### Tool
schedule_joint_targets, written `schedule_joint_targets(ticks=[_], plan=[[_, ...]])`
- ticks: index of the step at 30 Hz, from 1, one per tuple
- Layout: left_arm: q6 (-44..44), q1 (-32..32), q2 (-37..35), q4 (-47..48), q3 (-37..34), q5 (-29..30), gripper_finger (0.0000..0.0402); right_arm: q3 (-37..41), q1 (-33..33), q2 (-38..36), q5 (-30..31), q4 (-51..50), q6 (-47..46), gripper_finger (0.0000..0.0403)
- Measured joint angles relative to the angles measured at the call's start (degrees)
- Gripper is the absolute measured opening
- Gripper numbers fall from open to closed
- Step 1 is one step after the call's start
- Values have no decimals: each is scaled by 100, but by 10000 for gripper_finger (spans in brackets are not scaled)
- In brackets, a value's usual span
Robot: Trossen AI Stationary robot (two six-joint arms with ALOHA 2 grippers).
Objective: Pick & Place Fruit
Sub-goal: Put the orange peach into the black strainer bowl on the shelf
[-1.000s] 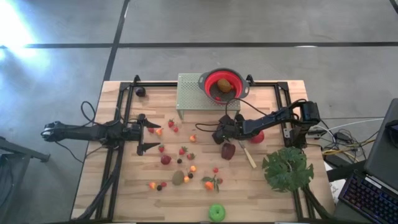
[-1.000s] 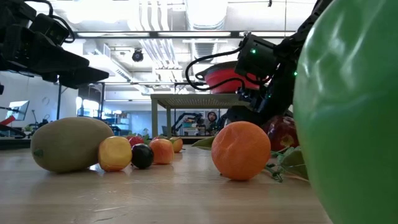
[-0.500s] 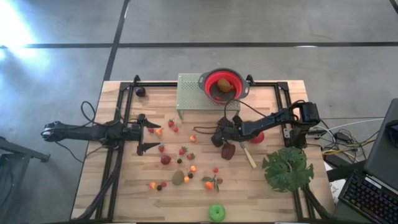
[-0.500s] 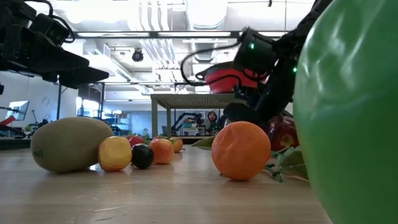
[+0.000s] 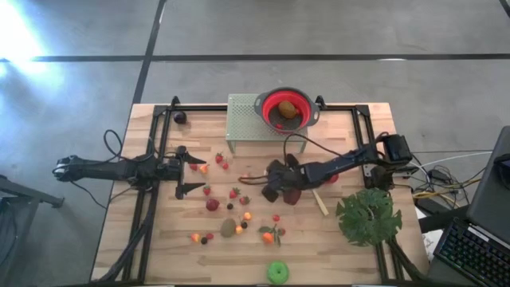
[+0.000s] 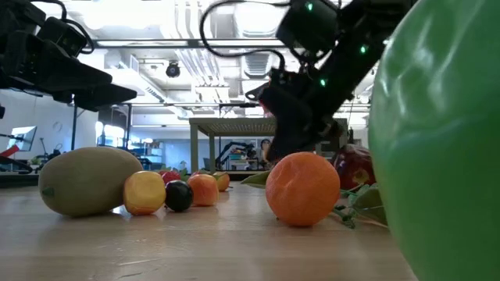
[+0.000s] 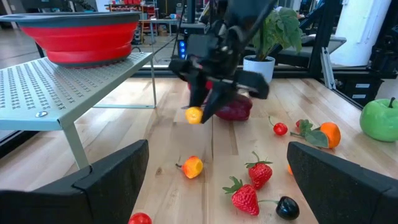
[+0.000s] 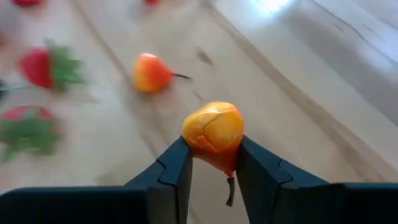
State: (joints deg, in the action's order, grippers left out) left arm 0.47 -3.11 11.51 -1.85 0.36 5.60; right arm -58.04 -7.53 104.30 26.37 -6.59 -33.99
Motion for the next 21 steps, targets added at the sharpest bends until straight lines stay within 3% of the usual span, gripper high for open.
schedule_joint_targets(ticks=[21], plan=[[0,0,0,0,0,0,388,-1072,-487,-9,16,-474,961,107]])
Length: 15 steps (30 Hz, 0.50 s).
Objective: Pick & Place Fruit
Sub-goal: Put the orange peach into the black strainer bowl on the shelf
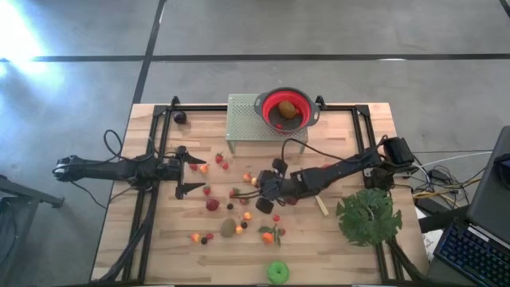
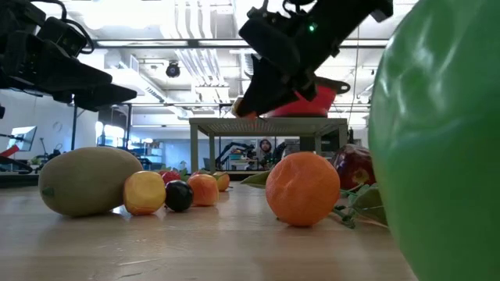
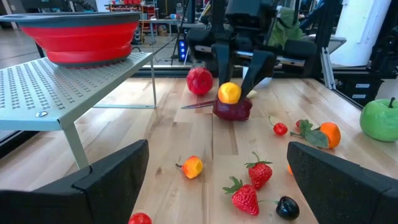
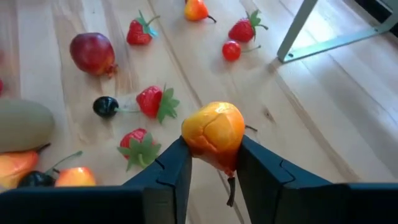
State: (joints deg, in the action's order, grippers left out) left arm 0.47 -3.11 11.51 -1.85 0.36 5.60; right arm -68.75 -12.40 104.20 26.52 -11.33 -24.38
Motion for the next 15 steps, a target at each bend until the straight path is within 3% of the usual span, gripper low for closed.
schedule_joint_targets(ticks=[15], plan=[[0,1,0,0,0,-2,388,-931,82,-9,266,-898,789,103]])
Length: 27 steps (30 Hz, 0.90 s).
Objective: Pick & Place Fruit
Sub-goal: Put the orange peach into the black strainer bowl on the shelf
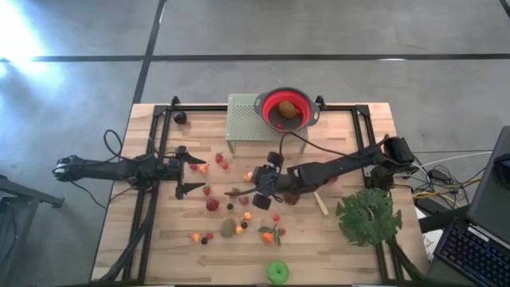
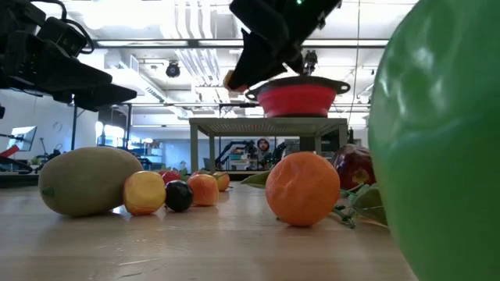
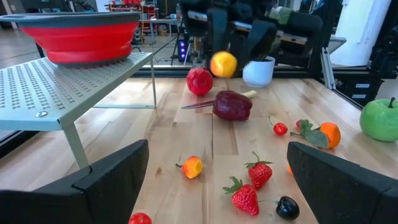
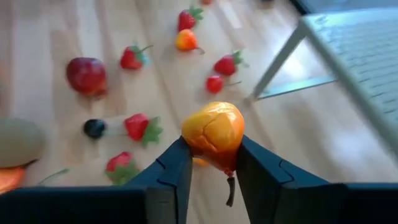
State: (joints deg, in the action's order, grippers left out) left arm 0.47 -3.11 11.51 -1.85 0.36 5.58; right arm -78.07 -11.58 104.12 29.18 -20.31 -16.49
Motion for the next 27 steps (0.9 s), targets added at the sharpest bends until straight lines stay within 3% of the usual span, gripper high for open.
schedule_joint_targets(ticks=[11,20,27], plan=[[0,1,0,-1,0,2,388,-767,247,-2,860,-1601,129,96],[0,1,0,-2,0,2,388,-1169,630,-212,899,-2171,439,109],[0,-1,0,-2,-2,2,388,-1269,893,-801,897,-2310,666,96]])
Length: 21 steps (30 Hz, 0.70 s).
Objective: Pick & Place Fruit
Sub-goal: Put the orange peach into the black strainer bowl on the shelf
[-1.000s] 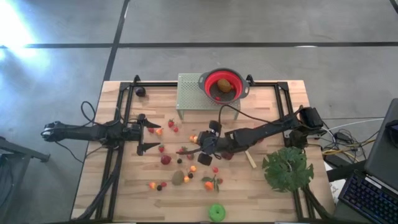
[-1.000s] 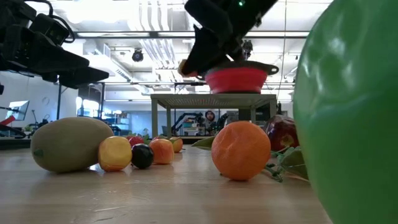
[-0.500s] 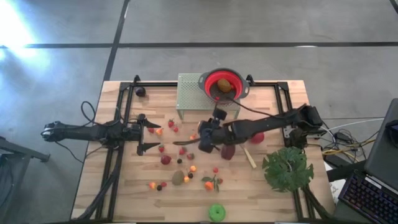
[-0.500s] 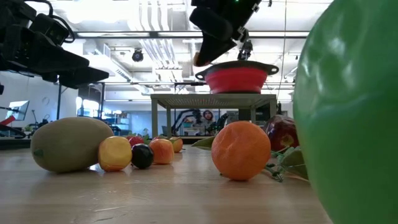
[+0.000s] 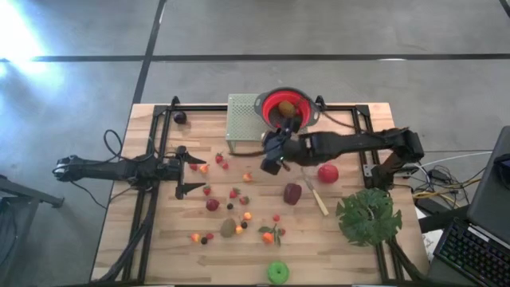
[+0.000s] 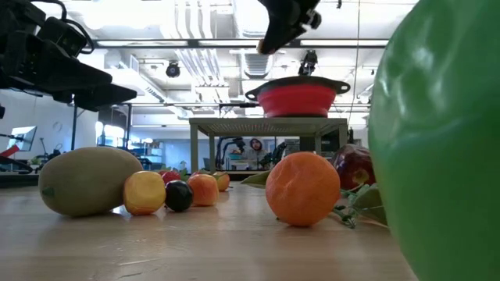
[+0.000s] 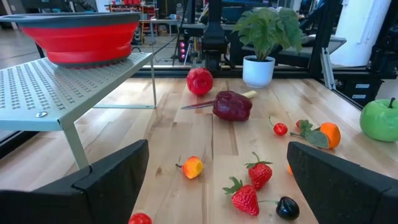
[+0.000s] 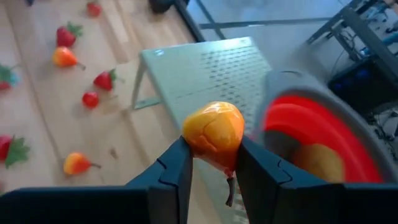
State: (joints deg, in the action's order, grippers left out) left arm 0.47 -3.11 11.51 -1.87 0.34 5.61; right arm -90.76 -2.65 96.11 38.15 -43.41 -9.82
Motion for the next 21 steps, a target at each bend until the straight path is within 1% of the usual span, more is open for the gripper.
schedule_joint_targets(ticks=[6,12,16,21], plan=[[0,2,0,0,2,0,388,4,295,-553,0,-188,0,106],[0,1,0,-2,2,0,388,17,759,-865,-55,-539,-9,108],[0,1,0,-2,2,0,388,17,1138,-925,-287,-718,-24,100],[0,2,0,-2,1,0,388,22,1634,-825,-779,-811,-6,101]])
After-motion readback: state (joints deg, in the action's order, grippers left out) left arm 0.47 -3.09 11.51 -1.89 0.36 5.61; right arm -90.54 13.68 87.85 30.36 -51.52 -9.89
